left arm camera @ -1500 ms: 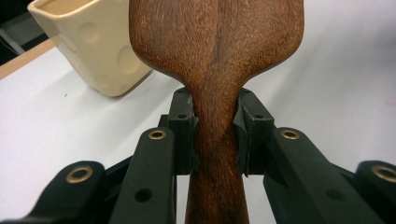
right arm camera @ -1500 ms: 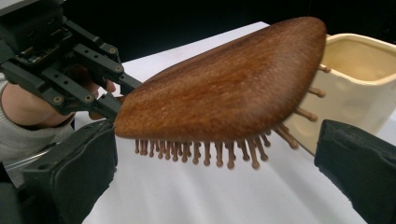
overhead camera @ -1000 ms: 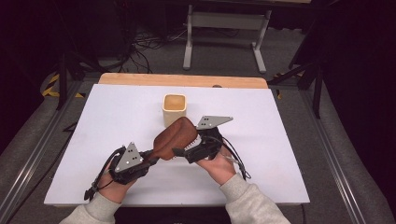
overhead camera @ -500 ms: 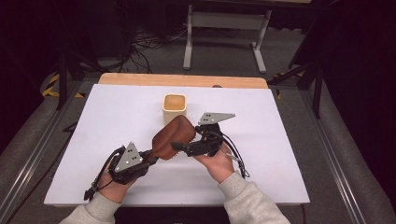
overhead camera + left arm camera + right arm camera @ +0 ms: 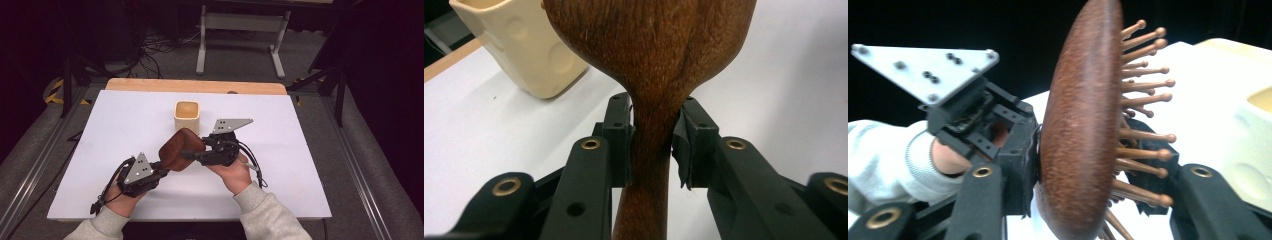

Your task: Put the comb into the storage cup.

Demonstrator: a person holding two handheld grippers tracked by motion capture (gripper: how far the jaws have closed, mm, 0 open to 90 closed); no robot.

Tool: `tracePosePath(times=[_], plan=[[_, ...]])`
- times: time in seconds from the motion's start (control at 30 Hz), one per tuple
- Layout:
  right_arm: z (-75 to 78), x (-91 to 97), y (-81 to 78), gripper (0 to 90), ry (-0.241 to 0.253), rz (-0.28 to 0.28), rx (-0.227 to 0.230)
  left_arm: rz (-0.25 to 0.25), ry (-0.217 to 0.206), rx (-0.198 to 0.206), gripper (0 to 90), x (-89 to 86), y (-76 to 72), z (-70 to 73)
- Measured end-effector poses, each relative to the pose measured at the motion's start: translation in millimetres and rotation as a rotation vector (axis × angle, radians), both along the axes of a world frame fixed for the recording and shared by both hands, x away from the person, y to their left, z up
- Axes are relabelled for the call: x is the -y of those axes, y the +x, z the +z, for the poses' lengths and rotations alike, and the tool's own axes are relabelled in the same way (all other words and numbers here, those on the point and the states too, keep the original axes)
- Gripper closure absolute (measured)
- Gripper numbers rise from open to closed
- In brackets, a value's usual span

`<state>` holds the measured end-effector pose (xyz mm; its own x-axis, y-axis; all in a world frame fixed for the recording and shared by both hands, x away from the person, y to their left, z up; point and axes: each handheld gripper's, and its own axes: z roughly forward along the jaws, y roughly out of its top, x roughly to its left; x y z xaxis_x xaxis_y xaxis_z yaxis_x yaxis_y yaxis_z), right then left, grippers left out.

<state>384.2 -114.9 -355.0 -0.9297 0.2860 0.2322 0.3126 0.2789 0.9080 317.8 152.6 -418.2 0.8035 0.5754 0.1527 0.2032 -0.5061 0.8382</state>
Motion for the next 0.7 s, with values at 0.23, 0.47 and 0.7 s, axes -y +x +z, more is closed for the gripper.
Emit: tracePosePath(times=[0.23,0.47,0.7], plan=[[6.3,-1.8,-4.9,58.6,0.012,0.046,0.019,-0.009,-0.012,0.007,70.7,-0.7,-0.8,1.3],[15.7,-6.1,-11.2,60.4,-0.001,0.054,0.066,-0.024,-0.045,0.001,70.1,-3.2,0.1,3.4],[27.9,-7.4,-12.8,60.4,-0.01,0.054,0.101,-0.048,-0.094,-0.034,47.8,-8.1,5.5,3.9]])
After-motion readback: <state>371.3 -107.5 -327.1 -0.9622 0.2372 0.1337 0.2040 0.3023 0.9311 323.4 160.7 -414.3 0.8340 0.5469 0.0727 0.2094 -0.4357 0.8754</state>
